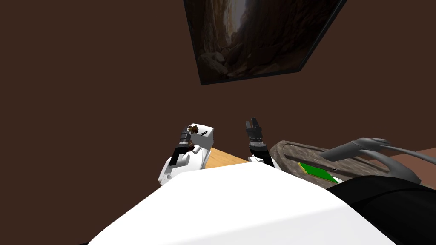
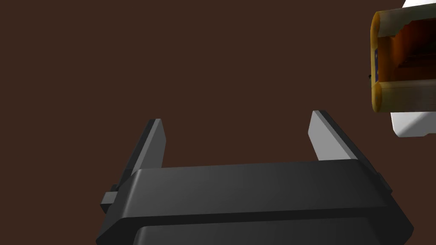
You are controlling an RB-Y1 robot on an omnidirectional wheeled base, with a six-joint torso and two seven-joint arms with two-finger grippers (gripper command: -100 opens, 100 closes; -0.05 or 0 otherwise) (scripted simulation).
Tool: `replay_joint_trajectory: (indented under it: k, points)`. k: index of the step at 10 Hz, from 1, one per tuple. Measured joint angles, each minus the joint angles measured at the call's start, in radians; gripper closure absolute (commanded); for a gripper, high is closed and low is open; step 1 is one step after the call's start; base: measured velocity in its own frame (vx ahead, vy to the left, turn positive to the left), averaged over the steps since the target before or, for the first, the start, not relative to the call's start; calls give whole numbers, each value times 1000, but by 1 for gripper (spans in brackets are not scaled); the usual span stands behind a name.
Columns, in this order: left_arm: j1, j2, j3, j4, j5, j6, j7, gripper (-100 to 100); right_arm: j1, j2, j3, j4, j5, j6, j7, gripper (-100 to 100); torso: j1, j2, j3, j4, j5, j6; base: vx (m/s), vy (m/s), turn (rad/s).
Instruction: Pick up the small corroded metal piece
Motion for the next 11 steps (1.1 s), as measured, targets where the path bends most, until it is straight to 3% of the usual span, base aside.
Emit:
replay_joint_trajectory:
  k: [4, 11]
  points:
    - [-114, -3, 40, 109, 15, 103, 18, -100, 0, 0, 0, 0, 0, 0, 0, 0, 1, 1, 0, 0, 0, 0, -20, 60, 75]
    - [-276, 2, 95, 282, 42, 253, 58, -100, 0, 0, 0, 0, 0, 0, 0, 0, 0, 0, 0, 0, 0, 0, -12, 50, 55]
